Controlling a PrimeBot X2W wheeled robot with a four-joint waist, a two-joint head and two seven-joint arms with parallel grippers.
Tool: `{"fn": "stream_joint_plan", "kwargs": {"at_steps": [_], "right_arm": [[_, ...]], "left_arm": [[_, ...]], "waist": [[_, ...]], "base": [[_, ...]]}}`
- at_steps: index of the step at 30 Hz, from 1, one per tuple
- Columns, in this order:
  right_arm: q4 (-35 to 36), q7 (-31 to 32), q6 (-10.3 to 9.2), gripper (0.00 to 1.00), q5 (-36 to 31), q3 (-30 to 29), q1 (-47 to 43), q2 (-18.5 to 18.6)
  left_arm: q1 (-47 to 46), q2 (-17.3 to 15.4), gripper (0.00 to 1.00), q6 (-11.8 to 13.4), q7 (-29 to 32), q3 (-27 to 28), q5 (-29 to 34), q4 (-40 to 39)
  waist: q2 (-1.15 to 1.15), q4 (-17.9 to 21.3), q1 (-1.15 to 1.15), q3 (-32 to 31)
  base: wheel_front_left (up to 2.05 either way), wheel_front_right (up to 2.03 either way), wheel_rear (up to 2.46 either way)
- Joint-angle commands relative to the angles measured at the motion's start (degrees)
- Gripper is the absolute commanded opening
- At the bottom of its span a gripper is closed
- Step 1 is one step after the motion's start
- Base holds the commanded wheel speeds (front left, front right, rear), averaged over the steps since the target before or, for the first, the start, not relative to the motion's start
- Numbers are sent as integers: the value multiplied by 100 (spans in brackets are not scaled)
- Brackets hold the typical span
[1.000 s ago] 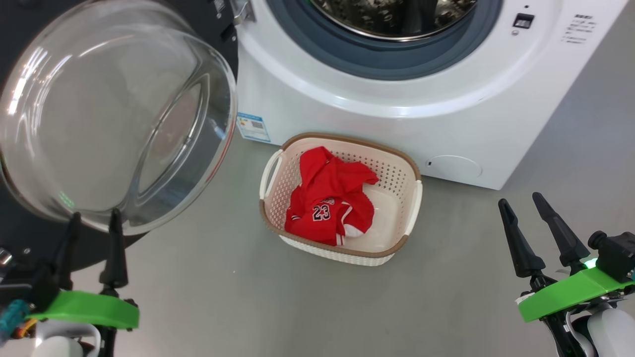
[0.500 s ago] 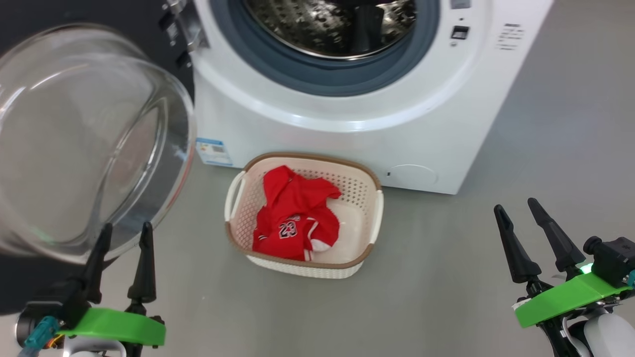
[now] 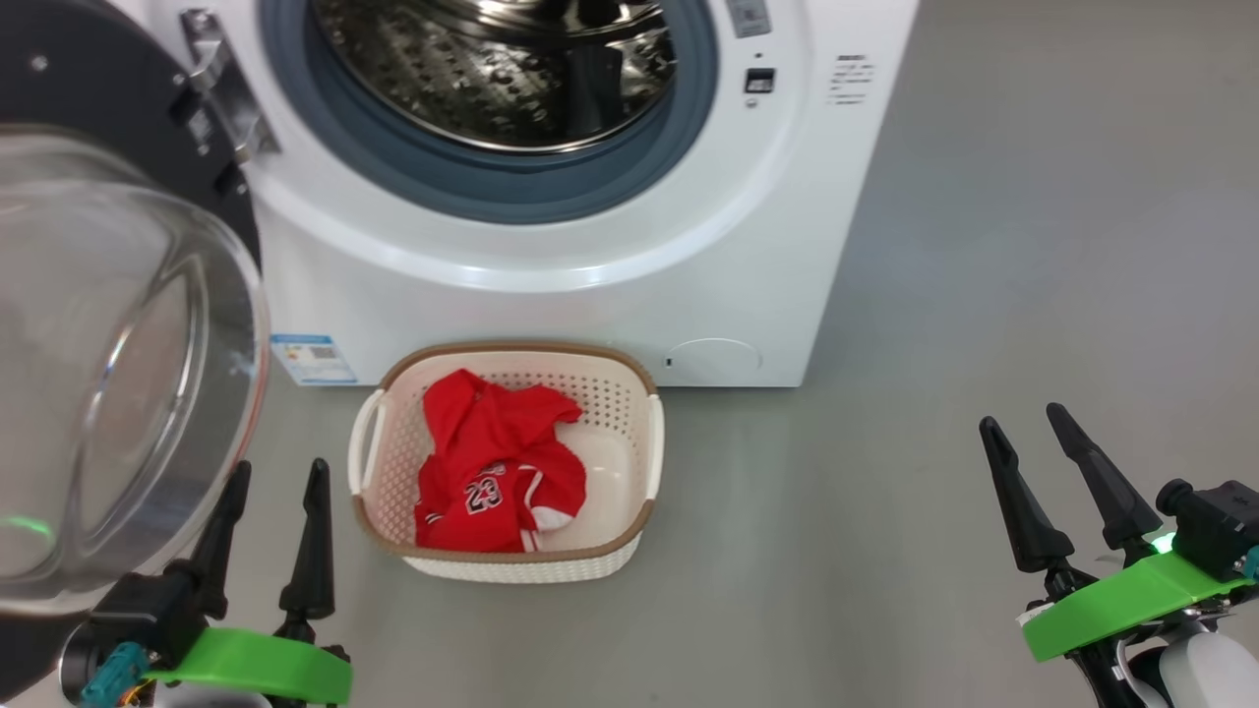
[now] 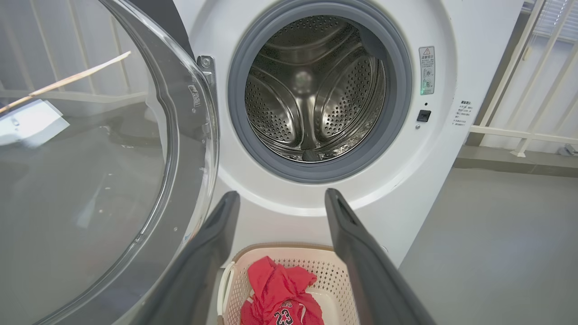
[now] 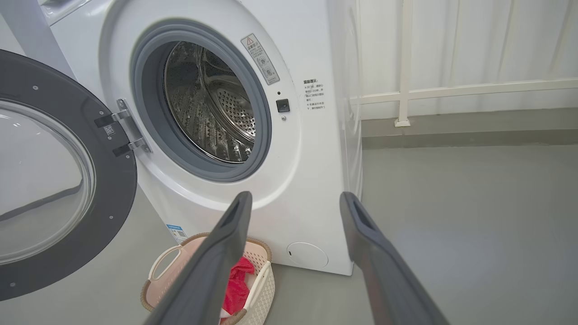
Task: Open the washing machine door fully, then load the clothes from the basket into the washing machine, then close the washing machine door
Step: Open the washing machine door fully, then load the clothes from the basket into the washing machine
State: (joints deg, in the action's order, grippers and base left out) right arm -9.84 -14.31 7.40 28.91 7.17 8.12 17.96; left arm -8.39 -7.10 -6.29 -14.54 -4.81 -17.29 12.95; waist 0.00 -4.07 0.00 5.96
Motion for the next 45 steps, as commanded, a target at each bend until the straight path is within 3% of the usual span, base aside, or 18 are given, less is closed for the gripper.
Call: {"fn": "stream_joint_plan", "kwargs": {"at_steps": [1, 17, 45], "right_arm": [[162, -69, 9, 100, -32, 109, 14, 100], [214, -69, 9, 100, -120, -16, -25, 194], [218, -69, 9, 100, -136, -89, -32, 181]], "left_arm": [[-35, -84, 100, -1, -46, 193, 11, -163], [218, 151, 100, -54, -46, 433, 172, -245], [218, 287, 100, -98, -46, 665, 448, -239]], "waist": [[0, 199, 0, -68], [0, 594, 0, -122], [0, 512, 0, -87]], "base": [[0, 0, 0], [0, 0, 0], [0, 0, 0]]}}
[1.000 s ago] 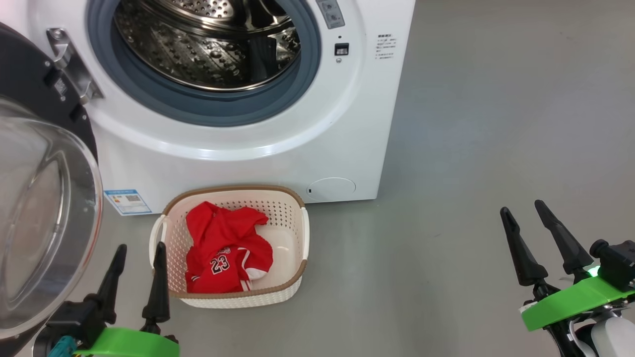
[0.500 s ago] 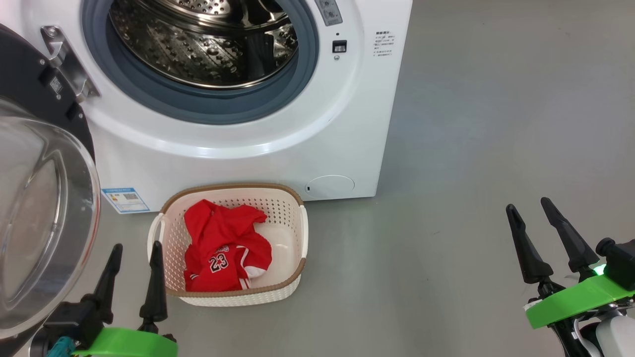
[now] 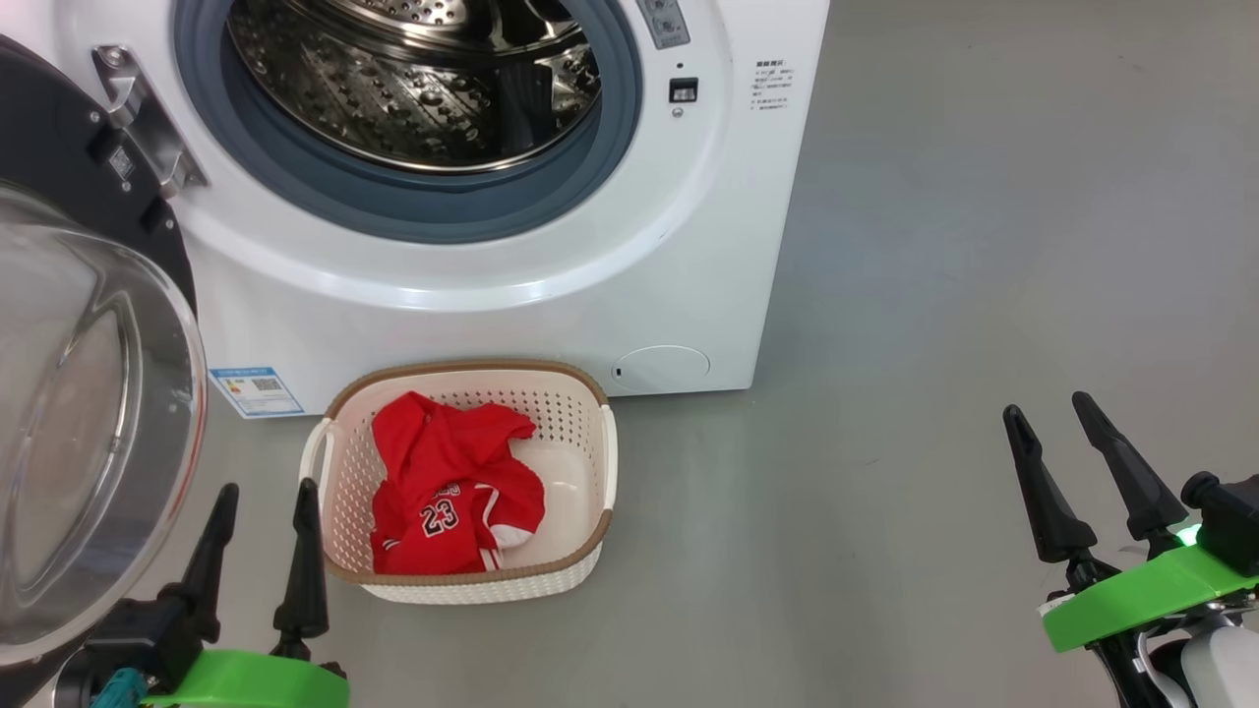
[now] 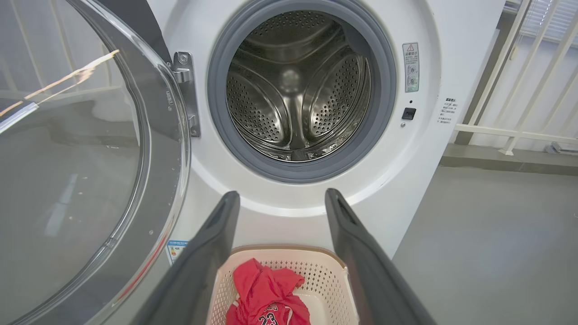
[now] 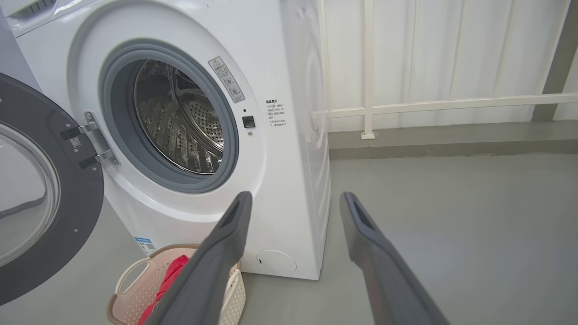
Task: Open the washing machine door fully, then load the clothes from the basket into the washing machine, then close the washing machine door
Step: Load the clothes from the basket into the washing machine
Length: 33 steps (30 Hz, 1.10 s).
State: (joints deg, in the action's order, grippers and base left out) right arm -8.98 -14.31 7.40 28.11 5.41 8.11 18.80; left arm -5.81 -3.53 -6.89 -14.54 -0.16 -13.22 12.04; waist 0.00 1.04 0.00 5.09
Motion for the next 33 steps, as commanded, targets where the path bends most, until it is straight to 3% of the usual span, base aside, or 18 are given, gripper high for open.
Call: {"fn": "stream_joint_plan", "kwargs": {"at_steps": [1, 22, 33], "right_arm": [[137, -69, 9, 100, -60, 88, -34, 91], [178, -69, 9, 100, -69, 79, -39, 69], [168, -69, 9, 100, -66, 88, -32, 65]], "left_arm": [[-41, -67, 100, -38, -46, 208, 46, -145], [-72, -22, 100, -51, -46, 309, 90, -164], [-85, -10, 100, -54, -46, 338, 105, -156]], "waist": [[0, -3, 0, -1], [0, -60, 0, 38], [0, -78, 0, 42]], "base": [[0, 0, 0], [2, -2, 0], [84, -84, 0]]}}
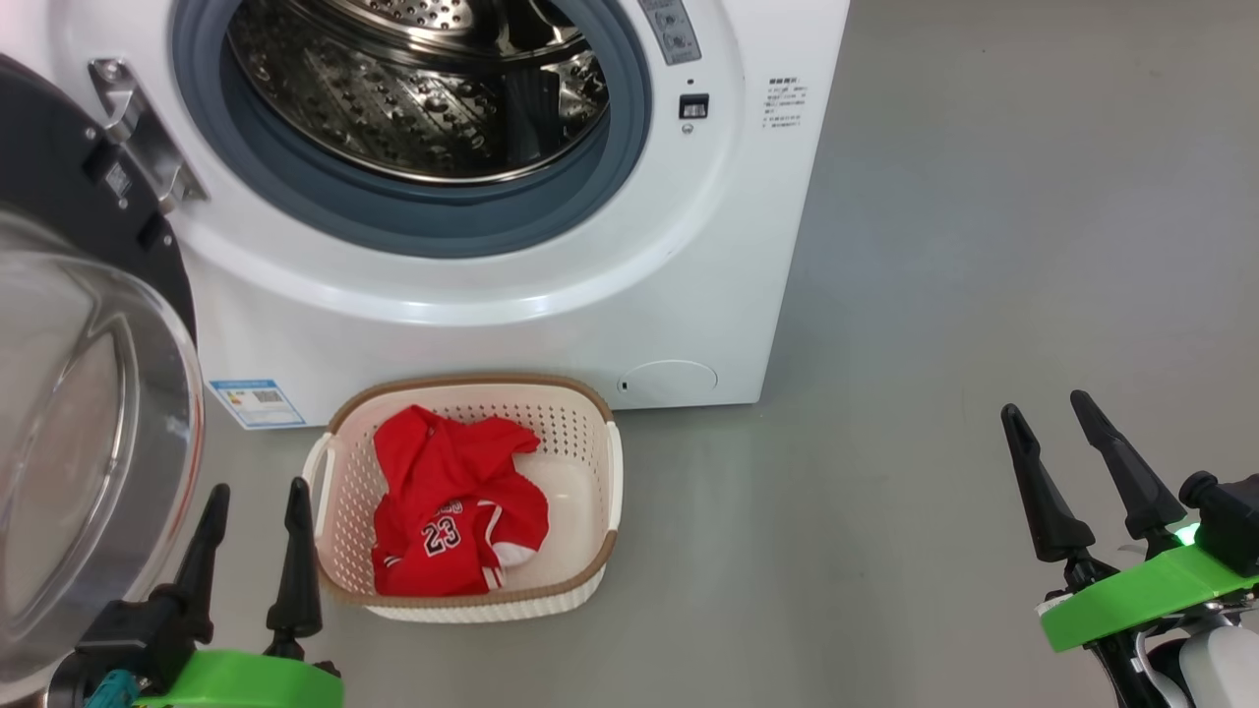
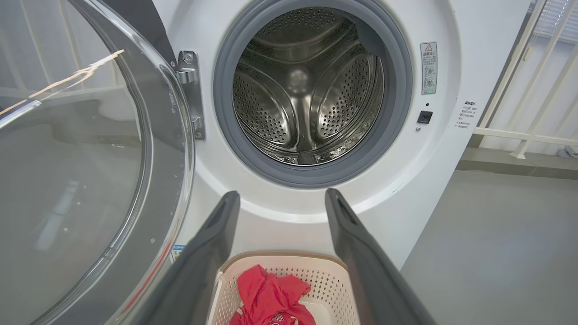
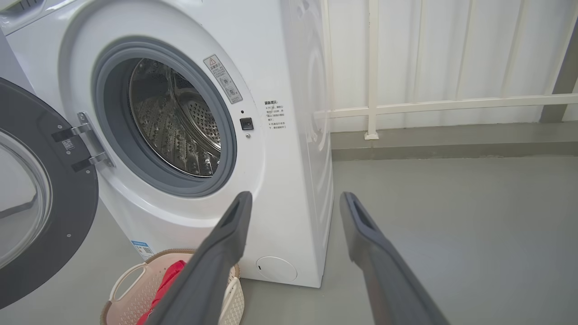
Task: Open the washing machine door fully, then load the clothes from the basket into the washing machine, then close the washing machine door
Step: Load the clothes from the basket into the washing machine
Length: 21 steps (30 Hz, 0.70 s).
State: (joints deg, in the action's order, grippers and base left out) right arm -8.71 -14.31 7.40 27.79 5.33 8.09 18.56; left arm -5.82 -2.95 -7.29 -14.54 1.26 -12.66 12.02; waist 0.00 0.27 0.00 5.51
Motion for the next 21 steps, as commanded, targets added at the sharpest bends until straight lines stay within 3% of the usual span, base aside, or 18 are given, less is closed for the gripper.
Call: {"fn": "stream_joint_plan", "kwargs": {"at_steps": [1, 21], "right_arm": [[142, -69, 9, 100, -33, 97, -28, 90], [150, -69, 9, 100, -26, 91, 13, 90]], "left_arm": [[-87, -68, 100, -15, -46, 199, 48, -155], [-119, -51, 100, -18, -46, 245, 51, -193]], "waist": [[0, -2, 0, 2], [0, -23, 0, 88]], "base": [[92, -92, 0], [64, -64, 0]]}}
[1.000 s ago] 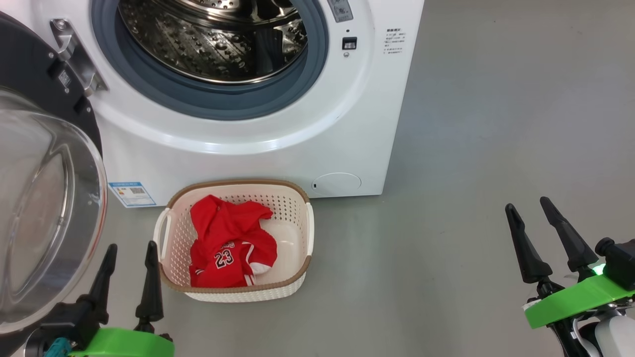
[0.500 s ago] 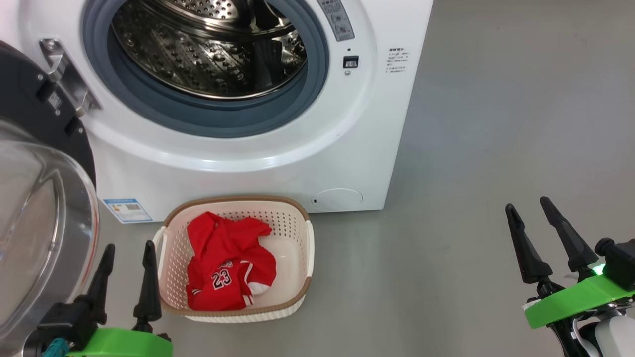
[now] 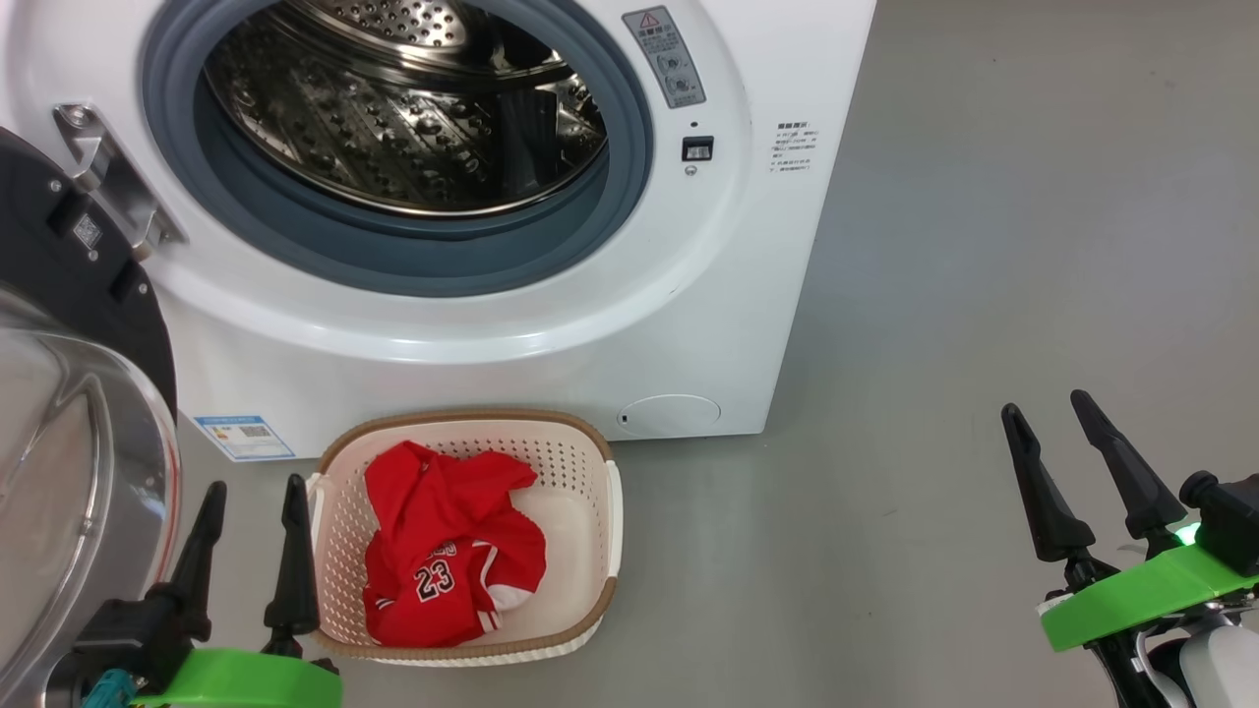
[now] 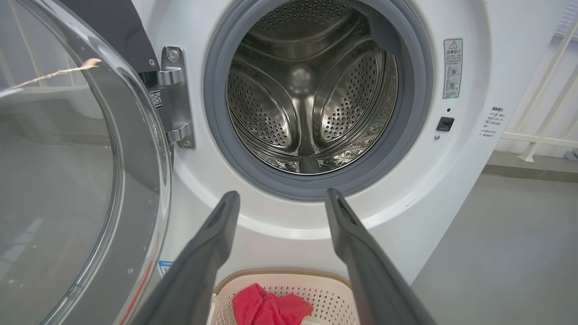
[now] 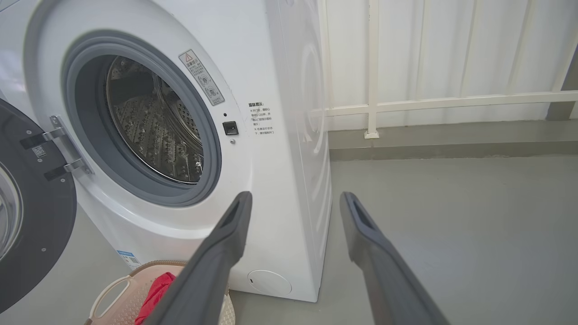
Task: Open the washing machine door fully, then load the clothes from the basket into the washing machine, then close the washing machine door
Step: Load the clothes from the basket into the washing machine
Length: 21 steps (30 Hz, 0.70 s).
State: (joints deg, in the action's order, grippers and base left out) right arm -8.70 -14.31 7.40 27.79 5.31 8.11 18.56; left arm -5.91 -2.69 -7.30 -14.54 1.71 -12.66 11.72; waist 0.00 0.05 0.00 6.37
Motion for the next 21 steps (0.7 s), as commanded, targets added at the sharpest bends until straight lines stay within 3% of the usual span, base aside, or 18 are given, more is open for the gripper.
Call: {"fn": "stream_joint_plan", "kwargs": {"at_steps": [1, 21], "right_arm": [[149, -69, 9, 100, -26, 93, 12, 90], [169, -69, 9, 100, -31, 117, 31, 95]], "left_arm": [[-110, -77, 100, -17, -46, 200, 51, -163], [-136, -56, 100, -18, -46, 214, 67, -155]], "waist": [[0, -1, 0, 2], [0, -12, 0, 62]], "base": [[0, 0, 0], [0, 0, 0]]}}
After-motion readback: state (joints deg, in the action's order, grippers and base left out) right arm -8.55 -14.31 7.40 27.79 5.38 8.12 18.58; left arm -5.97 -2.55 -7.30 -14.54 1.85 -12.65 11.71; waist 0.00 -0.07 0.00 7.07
